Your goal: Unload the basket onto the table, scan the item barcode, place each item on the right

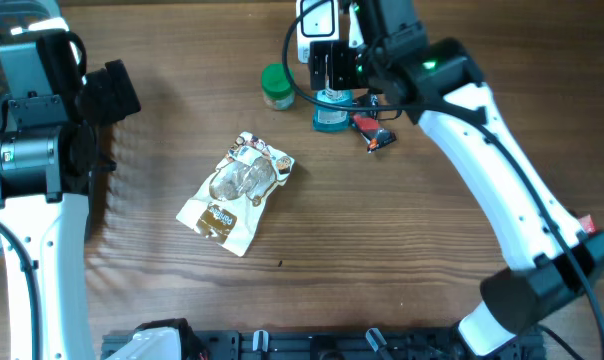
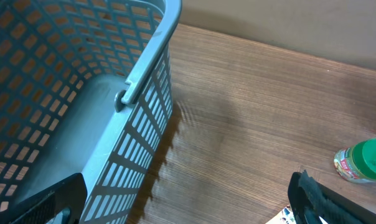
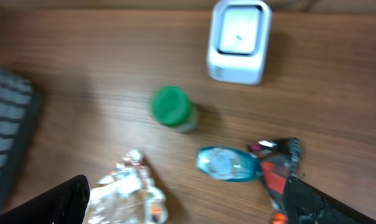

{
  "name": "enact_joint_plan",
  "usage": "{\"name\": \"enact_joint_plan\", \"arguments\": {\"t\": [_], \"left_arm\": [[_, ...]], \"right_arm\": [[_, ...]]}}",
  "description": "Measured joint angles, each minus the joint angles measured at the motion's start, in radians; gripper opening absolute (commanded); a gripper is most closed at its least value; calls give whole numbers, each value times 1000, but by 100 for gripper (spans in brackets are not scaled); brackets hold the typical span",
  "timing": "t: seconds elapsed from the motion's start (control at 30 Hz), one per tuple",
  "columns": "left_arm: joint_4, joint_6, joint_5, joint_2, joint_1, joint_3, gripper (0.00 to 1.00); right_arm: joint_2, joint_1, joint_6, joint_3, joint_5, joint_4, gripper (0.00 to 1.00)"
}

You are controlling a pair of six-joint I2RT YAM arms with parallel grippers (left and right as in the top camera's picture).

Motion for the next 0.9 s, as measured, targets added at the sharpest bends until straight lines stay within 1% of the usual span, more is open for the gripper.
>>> {"name": "enact_joint_plan", "arguments": {"t": [0.07, 0.1, 0.17, 0.23, 0.33, 0.4, 0.53, 0.7, 0.9], "left_arm": [[0, 0, 0, 0, 0, 0, 100], [0, 0, 0, 0, 0, 0, 100], [0, 0, 0, 0, 0, 0, 100], [0, 0, 0, 0, 0, 0, 100], [0, 0, 0, 0, 0, 0, 100], [0, 0, 0, 0, 0, 0, 100], [0, 0, 0, 0, 0, 0, 100], [0, 0, 0, 0, 0, 0, 100], [0, 0, 0, 0, 0, 0, 100]], "right_arm": [[-13, 0, 10, 7, -44, 11, 100], [-13, 0, 37, 7, -60, 9, 99], [-1, -4, 124, 7, -94, -48, 99], [41, -15, 161, 25, -138, -94, 100], [161, -33, 182, 109, -175, -200, 99], [268, -37, 192, 203, -174, -263, 100], [367, -37, 218, 308, -131, -328, 99], [426, -37, 236, 322, -61, -373, 99], [485, -37, 235, 322, -39, -376, 99]]}}
